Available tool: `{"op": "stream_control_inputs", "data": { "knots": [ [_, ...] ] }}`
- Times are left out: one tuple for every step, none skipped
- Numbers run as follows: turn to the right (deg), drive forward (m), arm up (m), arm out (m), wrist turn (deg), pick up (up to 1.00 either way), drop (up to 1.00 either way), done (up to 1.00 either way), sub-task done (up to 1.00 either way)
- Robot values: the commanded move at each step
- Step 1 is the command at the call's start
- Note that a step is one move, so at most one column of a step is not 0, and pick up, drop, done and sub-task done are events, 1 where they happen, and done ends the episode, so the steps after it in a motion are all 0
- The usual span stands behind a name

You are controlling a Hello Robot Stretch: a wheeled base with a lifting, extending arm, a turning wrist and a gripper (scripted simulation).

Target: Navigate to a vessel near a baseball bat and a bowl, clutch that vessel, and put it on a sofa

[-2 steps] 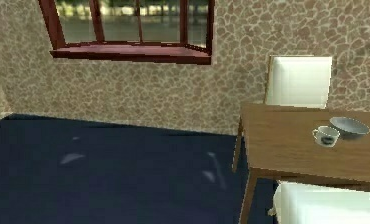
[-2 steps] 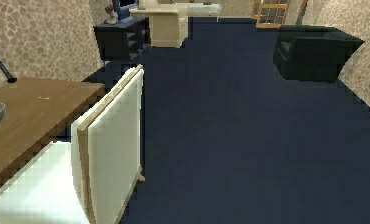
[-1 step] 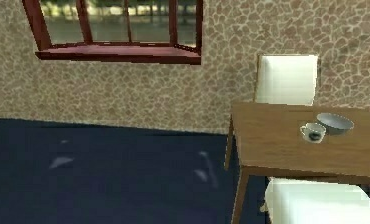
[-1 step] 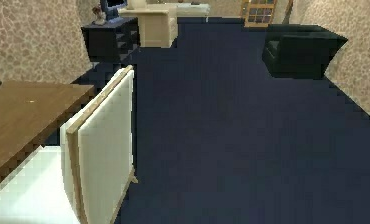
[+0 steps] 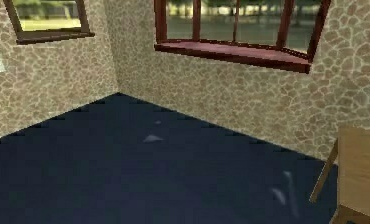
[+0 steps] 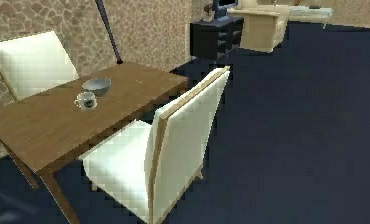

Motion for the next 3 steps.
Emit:
{"op": "stream_control_inputs", "data": {
  "knots": [
    [0.0, 0.65, 0.00, 0.00, 0.0, 0.00, 0.00, 0.00, 0.00],
    [30.0, 0.00, 0.00, 0.00, 0.0, 0.00, 0.00, 0.00, 0.00],
    [0.0, 0.65, 0.00, 0.00, 0.0, 0.00, 0.00, 0.00, 0.00]
  ]
}}
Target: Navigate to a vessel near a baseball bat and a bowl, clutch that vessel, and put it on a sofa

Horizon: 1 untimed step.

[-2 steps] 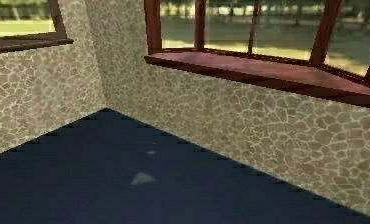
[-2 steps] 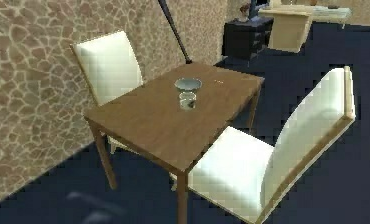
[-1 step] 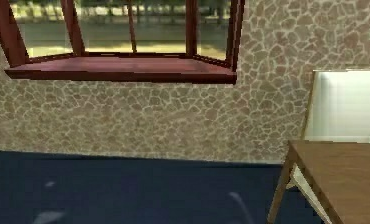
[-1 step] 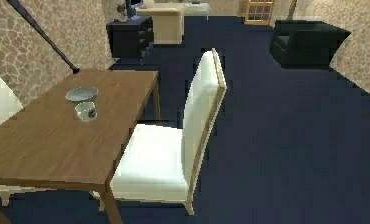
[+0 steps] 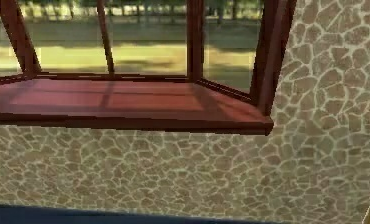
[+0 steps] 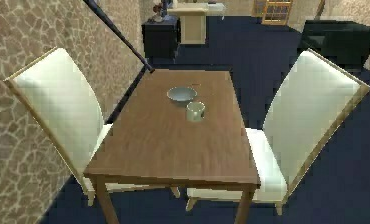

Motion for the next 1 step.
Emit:
{"op": "stream_control_inputs", "data": {
  "knots": [
    [45.0, 0.00, 0.00, 0.00, 0.0, 0.00, 0.00, 0.00, 0.00]
  ]
}}
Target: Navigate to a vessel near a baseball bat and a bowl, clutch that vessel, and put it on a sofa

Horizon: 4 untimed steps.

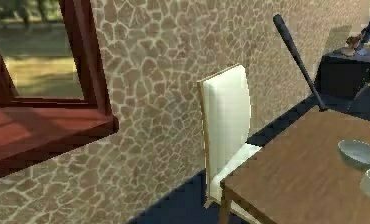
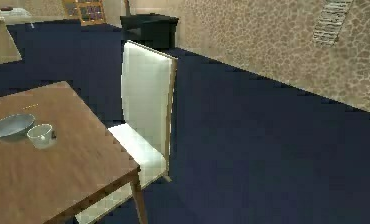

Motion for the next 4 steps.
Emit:
{"op": "stream_control_inputs", "data": {
  "knots": [
    [45.0, 0.00, 0.00, 0.00, 0.0, 0.00, 0.00, 0.00, 0.00],
    [30.0, 0.00, 0.00, 0.00, 0.0, 0.00, 0.00, 0.00, 0.00],
    [0.0, 0.40, 0.00, 0.00, 0.0, 0.00, 0.00, 0.00, 0.00],
    [-45.0, 0.00, 0.00, 0.00, 0.0, 0.00, 0.00, 0.00, 0.00]
  ]
}}
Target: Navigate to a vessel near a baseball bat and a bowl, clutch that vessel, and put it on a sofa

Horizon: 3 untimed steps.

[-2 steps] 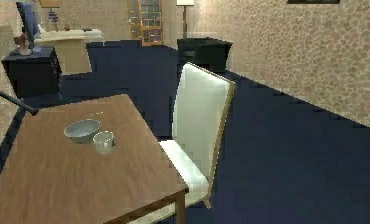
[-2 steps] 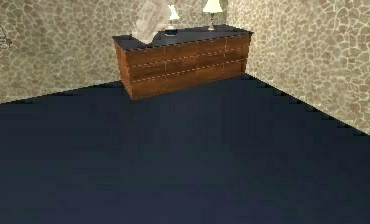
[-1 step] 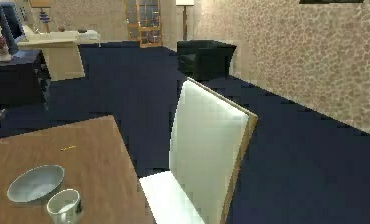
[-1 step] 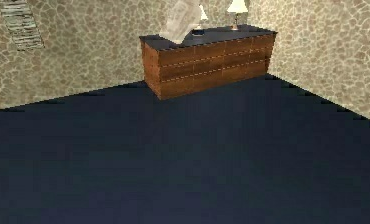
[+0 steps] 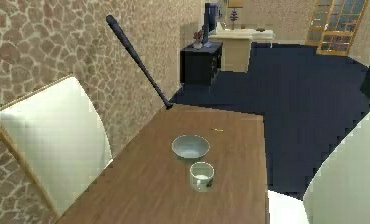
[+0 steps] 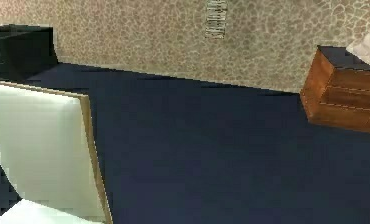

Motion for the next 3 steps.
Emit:
{"op": "stream_control_inputs", "data": {
  "knots": [
    [-45.0, 0.00, 0.00, 0.00, 0.0, 0.00, 0.00, 0.00, 0.00],
    [-33.0, 0.00, 0.00, 0.00, 0.0, 0.00, 0.00, 0.00, 0.00],
    [0.0, 0.00, 0.50, 0.00, 0.0, 0.00, 0.00, 0.00, 0.00]
  ]
}}
